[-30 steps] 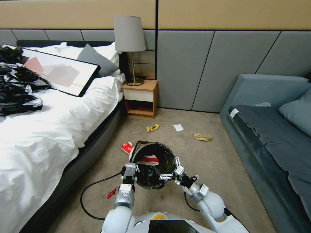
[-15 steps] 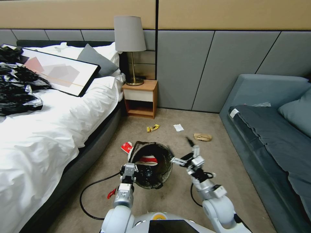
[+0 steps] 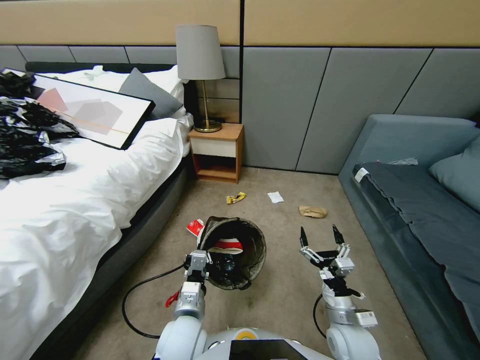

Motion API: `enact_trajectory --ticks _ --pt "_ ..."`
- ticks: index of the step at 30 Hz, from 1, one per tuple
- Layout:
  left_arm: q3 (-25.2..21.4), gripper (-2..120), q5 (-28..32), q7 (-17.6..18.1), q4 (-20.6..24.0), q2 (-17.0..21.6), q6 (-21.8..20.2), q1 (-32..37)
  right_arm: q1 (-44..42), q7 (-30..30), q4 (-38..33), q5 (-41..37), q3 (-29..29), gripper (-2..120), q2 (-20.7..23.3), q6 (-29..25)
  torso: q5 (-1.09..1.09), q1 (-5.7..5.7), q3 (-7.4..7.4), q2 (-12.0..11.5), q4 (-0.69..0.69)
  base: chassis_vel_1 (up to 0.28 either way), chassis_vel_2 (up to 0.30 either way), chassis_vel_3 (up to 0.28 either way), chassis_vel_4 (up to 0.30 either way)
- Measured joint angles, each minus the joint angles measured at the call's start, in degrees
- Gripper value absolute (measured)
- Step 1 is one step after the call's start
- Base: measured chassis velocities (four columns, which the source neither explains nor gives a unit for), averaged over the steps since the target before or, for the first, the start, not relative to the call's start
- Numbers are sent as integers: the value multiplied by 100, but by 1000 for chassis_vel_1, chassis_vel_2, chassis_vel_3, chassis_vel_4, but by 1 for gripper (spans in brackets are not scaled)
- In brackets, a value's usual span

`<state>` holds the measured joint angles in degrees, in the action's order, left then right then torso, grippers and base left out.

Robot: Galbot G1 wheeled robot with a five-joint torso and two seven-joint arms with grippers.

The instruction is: Pick up the trash bin, then pick up the garbage from the floor and place it into the trash bin.

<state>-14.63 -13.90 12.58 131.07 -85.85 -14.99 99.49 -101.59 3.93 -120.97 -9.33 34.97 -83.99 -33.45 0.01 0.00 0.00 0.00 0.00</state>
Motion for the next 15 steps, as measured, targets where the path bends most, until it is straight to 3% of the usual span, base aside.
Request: enact_trajectory --ticks 15 --pt "12 0 1 -3 -24 -14 0 -19 108 -49 162 19 100 100 -33 24 -1 0 0 0 0 0 0 0 0"
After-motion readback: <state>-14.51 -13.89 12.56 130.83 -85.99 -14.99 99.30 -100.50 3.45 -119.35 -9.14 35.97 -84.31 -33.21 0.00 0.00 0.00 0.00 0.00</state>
